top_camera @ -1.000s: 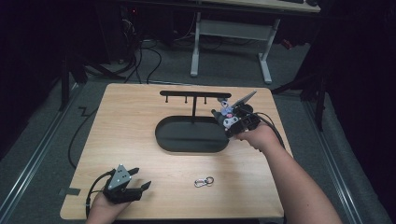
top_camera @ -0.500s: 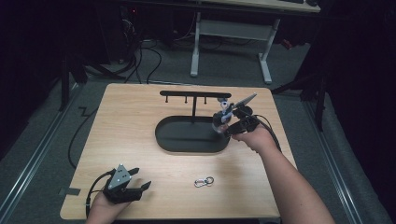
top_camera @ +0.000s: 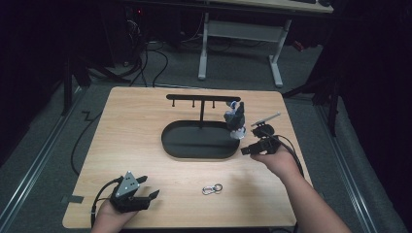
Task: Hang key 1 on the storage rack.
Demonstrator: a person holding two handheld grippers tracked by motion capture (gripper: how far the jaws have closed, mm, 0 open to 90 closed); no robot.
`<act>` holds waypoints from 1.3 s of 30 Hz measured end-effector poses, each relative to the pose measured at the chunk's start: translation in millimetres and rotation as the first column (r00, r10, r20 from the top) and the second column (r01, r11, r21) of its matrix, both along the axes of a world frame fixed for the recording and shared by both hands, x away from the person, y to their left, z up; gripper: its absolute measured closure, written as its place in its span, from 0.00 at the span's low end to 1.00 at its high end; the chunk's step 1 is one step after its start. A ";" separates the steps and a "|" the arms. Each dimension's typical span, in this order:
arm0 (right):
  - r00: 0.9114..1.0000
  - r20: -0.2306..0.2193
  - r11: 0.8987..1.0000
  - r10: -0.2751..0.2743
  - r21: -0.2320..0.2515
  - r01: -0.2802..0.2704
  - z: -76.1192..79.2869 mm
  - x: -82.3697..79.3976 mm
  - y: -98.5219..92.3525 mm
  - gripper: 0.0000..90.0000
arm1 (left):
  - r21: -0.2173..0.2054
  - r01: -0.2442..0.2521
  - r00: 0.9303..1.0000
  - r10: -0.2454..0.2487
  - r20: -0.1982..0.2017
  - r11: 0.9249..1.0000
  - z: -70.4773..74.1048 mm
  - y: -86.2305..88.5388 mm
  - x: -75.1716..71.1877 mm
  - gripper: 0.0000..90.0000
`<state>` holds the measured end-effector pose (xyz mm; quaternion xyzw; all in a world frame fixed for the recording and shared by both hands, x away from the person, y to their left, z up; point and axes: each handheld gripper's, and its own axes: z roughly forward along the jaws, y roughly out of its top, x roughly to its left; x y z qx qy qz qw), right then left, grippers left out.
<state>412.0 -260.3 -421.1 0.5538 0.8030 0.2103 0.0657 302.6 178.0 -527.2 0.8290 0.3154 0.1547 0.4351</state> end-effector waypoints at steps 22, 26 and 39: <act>0.915 0.394 0.983 -0.084 0.184 0.010 -84.8 -132.5 -27.8 0.58 | -0.032 0.086 0.982 -0.090 -0.166 0.996 4.6 -60.7 -7.9 0.69; 0.915 0.401 0.987 -0.050 0.158 -0.016 -84.2 -134.4 -32.1 0.57 | 0.012 0.120 0.979 -0.116 -0.168 0.993 5.4 -94.7 -7.3 0.81; 0.925 0.381 0.969 -0.011 0.231 -0.084 -84.5 -135.5 -36.1 0.58 | 0.084 0.131 0.981 -0.118 -0.152 0.988 2.3 -163.0 9.8 0.85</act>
